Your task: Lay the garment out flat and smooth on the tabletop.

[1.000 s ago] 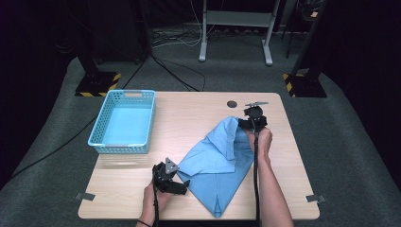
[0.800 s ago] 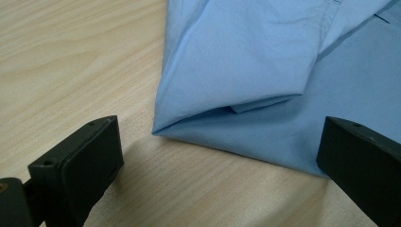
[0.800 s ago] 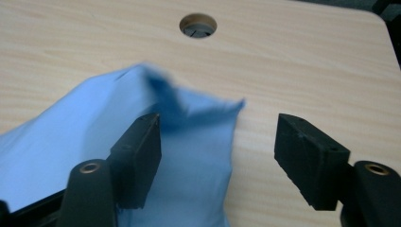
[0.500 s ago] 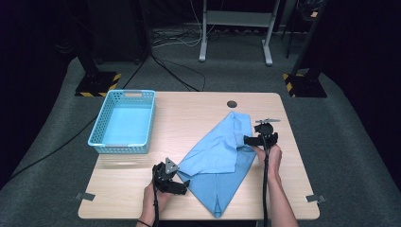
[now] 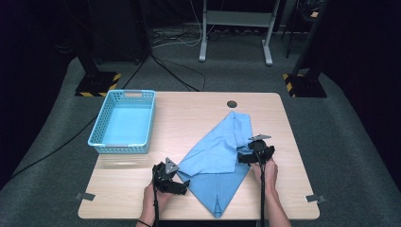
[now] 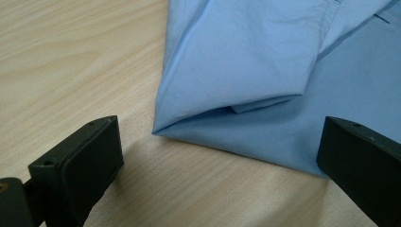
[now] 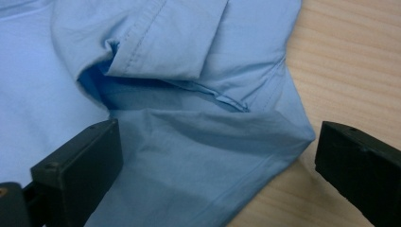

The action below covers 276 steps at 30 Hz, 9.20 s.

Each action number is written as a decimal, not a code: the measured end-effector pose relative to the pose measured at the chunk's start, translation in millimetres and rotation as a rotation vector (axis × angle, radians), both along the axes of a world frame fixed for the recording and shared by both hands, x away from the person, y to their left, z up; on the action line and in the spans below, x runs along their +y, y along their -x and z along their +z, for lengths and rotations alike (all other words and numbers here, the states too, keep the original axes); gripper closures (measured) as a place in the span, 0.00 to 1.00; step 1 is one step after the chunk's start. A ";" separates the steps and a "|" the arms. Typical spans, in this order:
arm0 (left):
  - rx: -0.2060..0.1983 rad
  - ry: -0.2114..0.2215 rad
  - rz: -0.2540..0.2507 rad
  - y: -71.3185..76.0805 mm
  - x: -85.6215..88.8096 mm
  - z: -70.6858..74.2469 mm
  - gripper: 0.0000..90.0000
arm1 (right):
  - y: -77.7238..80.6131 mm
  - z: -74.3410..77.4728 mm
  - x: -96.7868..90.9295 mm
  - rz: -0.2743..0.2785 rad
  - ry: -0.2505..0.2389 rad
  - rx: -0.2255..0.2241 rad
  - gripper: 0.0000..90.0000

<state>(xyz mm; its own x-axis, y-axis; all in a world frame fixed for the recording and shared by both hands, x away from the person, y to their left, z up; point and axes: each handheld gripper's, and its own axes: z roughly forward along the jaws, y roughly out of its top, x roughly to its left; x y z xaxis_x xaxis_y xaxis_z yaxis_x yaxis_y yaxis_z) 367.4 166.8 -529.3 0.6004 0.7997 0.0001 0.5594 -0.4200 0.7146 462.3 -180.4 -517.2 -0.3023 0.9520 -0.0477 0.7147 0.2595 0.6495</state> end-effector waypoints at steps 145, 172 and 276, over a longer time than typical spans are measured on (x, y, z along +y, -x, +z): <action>-0.080 -0.092 -0.432 -55.5 -141.9 27.8 0.98 | 53.4 -10.0 -18.5 -0.008 -0.097 -0.084 0.05; -0.091 0.050 -0.302 -101.5 -99.6 56.1 0.98 | 53.4 -10.0 -18.8 -0.007 -0.097 -0.084 0.05; -0.018 -0.003 0.011 -88.8 -54.2 2.0 0.04 | 47.7 -10.4 -7.1 0.021 -0.071 -0.076 0.00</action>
